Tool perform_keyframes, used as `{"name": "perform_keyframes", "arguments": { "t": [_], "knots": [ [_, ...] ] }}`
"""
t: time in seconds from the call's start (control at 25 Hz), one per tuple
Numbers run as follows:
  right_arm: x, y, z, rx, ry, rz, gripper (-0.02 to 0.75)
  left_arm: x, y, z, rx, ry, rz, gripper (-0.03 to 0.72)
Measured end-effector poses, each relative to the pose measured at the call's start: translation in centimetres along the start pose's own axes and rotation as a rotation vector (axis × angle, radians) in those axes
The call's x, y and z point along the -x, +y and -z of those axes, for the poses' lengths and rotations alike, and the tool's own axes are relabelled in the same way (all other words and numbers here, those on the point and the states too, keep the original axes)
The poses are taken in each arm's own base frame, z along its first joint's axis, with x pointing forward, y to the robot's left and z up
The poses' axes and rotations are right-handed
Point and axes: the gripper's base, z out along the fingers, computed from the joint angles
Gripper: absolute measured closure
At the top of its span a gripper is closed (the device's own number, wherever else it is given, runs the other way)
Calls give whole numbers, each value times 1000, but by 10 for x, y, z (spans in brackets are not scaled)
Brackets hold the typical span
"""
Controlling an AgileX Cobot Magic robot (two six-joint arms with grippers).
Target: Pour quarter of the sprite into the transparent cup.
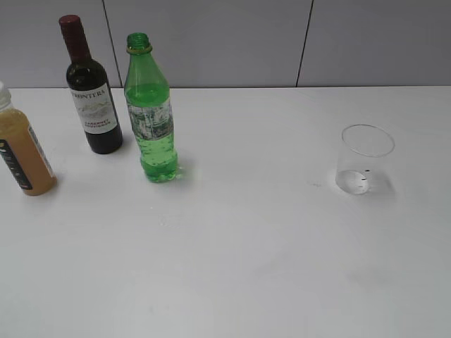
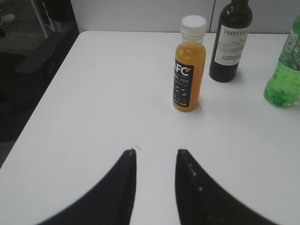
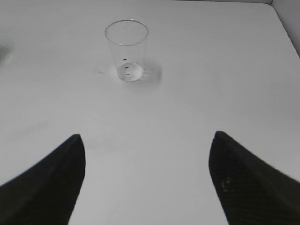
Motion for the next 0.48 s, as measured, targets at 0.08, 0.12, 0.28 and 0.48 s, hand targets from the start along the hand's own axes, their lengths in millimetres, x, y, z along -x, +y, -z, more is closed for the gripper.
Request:
{"name": "perform_keyframes", "arguments": {
  "t": [0.08,0.12,0.28,0.48],
  "knots": [
    [0,0,0,0,0,0,99,0,0,0,0,0,0,459],
    [0,0,0,0,0,0,99,0,0,0,0,0,0,459],
    [0,0,0,0,1,0,99,0,0,0,0,0,0,459],
    [0,0,0,0,0,0,99,0,0,0,0,0,0,459]
  ]
}}
